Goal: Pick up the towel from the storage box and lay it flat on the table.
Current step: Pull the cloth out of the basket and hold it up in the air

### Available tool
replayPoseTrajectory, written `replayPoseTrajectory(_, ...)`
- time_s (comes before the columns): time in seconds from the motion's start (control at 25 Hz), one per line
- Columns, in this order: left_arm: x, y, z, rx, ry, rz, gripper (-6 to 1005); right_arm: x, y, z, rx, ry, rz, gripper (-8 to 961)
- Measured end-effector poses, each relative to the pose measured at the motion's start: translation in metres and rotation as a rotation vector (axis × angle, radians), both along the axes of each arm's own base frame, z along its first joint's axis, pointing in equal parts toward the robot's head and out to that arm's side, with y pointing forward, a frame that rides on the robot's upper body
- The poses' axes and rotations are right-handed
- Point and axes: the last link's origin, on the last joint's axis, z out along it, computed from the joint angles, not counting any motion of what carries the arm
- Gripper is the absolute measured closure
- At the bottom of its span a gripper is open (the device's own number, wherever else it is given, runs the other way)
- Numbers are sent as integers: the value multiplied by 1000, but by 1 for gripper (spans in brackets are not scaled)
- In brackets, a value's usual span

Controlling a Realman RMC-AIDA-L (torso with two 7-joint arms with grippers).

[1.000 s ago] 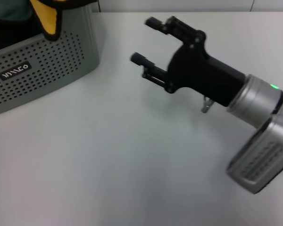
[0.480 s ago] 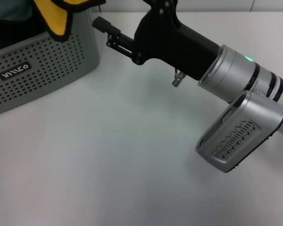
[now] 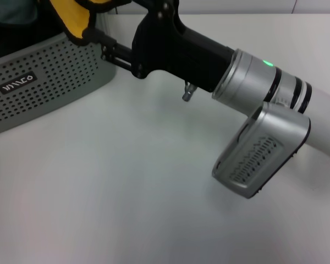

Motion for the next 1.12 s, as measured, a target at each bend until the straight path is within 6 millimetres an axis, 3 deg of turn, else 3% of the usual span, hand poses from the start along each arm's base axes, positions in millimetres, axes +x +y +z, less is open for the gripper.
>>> replayPoseTrajectory(0.28, 0, 1, -1, 3, 2, -4, 920, -6, 10, 6, 30, 20, -13, 380)
replayPoseTrajectory(0.76, -2, 2, -3, -1, 14, 9, 910, -3, 10, 7, 32, 32, -26, 423)
replayPoseTrajectory(1.0, -6, 1, -3, 1, 18, 20, 904, -4, 6, 7, 33, 38, -13, 604)
replayPoseTrajectory(1.12, -6, 1, -3, 2, 18, 21, 902, -4, 3, 8, 30, 50, -5, 635)
